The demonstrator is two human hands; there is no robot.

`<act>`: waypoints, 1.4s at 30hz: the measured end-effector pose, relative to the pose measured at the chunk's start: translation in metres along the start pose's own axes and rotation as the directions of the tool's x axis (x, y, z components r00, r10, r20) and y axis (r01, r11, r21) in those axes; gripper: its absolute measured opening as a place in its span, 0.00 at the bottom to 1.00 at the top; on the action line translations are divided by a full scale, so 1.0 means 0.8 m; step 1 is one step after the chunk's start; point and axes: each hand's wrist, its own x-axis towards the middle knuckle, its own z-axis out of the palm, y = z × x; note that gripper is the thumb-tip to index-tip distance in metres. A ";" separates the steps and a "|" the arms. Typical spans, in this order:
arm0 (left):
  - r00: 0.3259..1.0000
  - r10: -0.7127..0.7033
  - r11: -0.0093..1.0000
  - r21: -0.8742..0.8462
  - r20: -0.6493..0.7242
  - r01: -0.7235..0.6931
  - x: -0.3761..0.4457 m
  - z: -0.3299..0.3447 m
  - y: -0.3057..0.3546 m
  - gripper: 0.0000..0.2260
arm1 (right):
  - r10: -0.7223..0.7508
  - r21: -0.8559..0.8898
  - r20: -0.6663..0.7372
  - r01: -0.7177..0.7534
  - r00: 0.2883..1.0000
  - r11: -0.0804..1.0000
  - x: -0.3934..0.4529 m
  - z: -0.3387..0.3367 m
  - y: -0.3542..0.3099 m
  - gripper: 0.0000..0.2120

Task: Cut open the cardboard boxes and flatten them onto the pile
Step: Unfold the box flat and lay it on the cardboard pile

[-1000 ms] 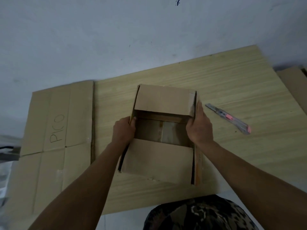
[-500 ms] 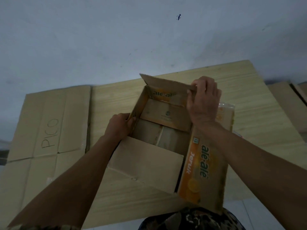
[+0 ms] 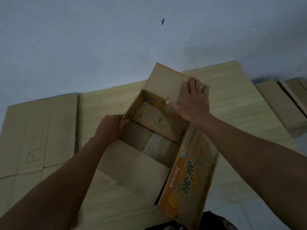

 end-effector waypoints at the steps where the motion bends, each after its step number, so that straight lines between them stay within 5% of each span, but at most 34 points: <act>1: 1.000 0.001 1.000 -0.002 -0.006 -0.001 0.002 0.001 0.001 0.11 | -0.027 0.009 0.050 0.026 0.998 1.000 0.001 0.003 0.002 0.49; 4: 0.999 -0.006 1.000 -0.011 -0.052 0.005 0.005 0.002 0.010 0.11 | -0.089 0.108 0.185 0.070 0.979 0.992 -0.003 0.015 0.006 0.38; 8: 0.981 -0.169 0.978 0.106 -0.095 0.179 0.005 0.008 0.043 0.15 | -0.122 -0.035 0.040 0.123 0.992 0.992 -0.014 0.025 0.005 0.14; 12: 0.879 -0.459 0.842 0.251 -0.134 0.478 -0.024 0.031 0.102 0.49 | -0.164 -0.072 0.053 0.168 0.985 0.983 -0.020 0.027 -0.001 0.11; 15: 0.797 -0.589 0.772 0.200 -0.133 0.604 -0.057 0.056 0.134 0.58 | -0.179 -0.039 0.070 0.182 0.981 0.983 -0.025 0.028 0.004 0.12; 22: 0.654 -0.734 0.671 -0.047 -0.180 0.740 -0.120 0.056 0.165 0.39 | -0.140 0.064 0.105 0.134 0.985 0.989 -0.031 0.024 0.015 0.13; 26: 0.658 -0.675 0.737 -0.266 -0.335 0.621 -0.135 0.017 0.173 0.26 | -0.139 0.078 0.112 0.131 0.984 0.988 -0.038 0.020 0.020 0.13; 32: 0.511 -0.660 0.749 -0.425 -0.551 0.509 -0.158 -0.041 0.144 0.22 | -0.074 0.092 0.092 0.066 0.993 0.994 -0.044 0.022 0.036 0.11; 38: 0.553 -0.570 0.769 -0.157 -0.608 0.620 -0.168 -0.066 0.102 0.23 | -0.045 0.093 0.115 0.034 0.992 0.995 -0.049 0.022 0.037 0.12; 42: 0.608 -0.668 0.641 0.083 -0.429 0.763 -0.169 -0.053 0.067 0.14 | -0.026 0.098 0.117 0.014 0.993 0.995 -0.054 0.025 0.036 0.12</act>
